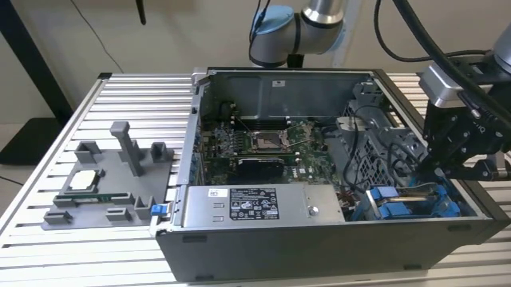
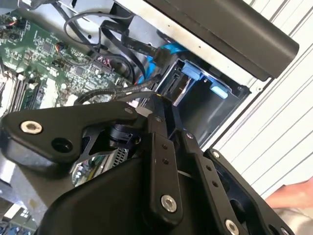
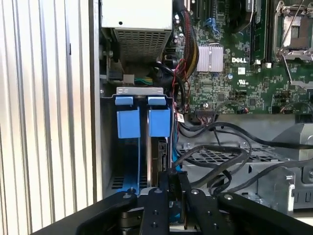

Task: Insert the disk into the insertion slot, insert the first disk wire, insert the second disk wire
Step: 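Insert the first disk wire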

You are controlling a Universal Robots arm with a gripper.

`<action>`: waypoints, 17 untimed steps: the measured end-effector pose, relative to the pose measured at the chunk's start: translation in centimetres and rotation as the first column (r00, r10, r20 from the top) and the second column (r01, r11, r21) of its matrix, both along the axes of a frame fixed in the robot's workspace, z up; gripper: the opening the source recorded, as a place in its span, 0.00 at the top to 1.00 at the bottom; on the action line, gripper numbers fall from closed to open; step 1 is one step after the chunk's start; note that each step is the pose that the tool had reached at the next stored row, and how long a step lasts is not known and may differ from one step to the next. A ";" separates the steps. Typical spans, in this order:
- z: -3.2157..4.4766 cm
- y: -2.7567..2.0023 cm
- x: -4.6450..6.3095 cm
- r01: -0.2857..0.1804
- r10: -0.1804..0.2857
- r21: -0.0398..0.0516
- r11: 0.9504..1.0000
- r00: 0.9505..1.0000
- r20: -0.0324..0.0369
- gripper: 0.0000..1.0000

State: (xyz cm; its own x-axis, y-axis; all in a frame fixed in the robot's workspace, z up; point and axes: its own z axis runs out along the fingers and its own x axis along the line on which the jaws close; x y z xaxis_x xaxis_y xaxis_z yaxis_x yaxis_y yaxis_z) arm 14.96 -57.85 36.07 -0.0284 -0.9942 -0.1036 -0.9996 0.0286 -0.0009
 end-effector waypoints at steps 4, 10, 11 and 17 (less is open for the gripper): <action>-0.58 -0.01 0.2 0.000 0.000 0.000 1.000 1.000 -0.001 1.00; -1.11 -0.01 0.4 0.000 0.000 0.000 1.000 1.000 -0.001 1.00; -1.19 -0.02 0.5 0.000 0.000 0.000 1.000 1.000 -0.001 1.00; -1.55 -0.06 0.8 0.000 0.000 0.000 1.000 1.000 -0.001 1.00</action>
State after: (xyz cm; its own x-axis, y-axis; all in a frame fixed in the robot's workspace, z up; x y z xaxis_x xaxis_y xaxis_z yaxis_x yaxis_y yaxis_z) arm 15.72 -57.91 34.52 -0.0287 -0.9942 -0.1033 -0.9996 0.0288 0.0002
